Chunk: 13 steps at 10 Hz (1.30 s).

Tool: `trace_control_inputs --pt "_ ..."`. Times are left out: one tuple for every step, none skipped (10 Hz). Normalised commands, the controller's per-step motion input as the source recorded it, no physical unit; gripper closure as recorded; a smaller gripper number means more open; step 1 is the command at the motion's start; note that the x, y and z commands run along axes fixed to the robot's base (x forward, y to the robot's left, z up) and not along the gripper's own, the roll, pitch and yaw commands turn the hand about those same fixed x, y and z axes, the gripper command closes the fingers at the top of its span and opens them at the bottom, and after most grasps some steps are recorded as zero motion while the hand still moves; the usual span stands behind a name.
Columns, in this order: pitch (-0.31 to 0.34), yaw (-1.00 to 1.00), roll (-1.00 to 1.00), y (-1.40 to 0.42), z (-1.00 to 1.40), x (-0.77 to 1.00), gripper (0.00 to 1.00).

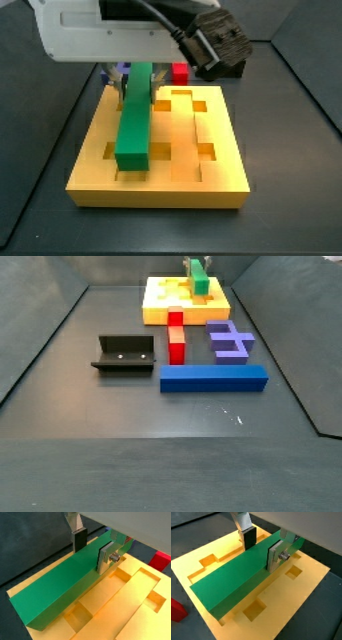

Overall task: Pick up the green object. Move up. Move to above the board. Insert the green object.
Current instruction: Insert the green object.

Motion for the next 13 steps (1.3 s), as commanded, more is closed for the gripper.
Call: trace_control_inputs --pt "-0.116 -0.2 -0.07 0.0 -0.56 0.0 1.0" --pt "-0.077 -0.32 0.0 0.0 -0.44 0.0 1.0" --pt "0.0 -0.31 0.18 0.0 -0.08 0.0 1.0" --pt "0.001 -0.16 0.19 -0.02 -0.03 0.0 1.0" --pt "0.0 0.0 0.07 0.0 -0.1 0.0 1.0" --pt "0.0 0.11 0.13 0.0 -0.12 0.0 1.0" --pt "0.0 0.15 0.17 0.05 -0.2 0.19 1.0" --pt "0.003 0.02 0.23 0.05 -0.23 0.17 1.0" --pt "0.014 0.07 0.29 -0.03 -0.15 0.14 1.0" --pt "0.004 0.19 0.29 -0.17 -0.09 0.07 1.0" --pt "0.0 0.1 0.22 -0.12 0.0 0.0 1.0" --pt "0.0 0.07 0.13 -0.1 -0.08 0.0 1.0" --pt "0.0 0.0 0.03 -0.01 0.0 0.0 1.0"
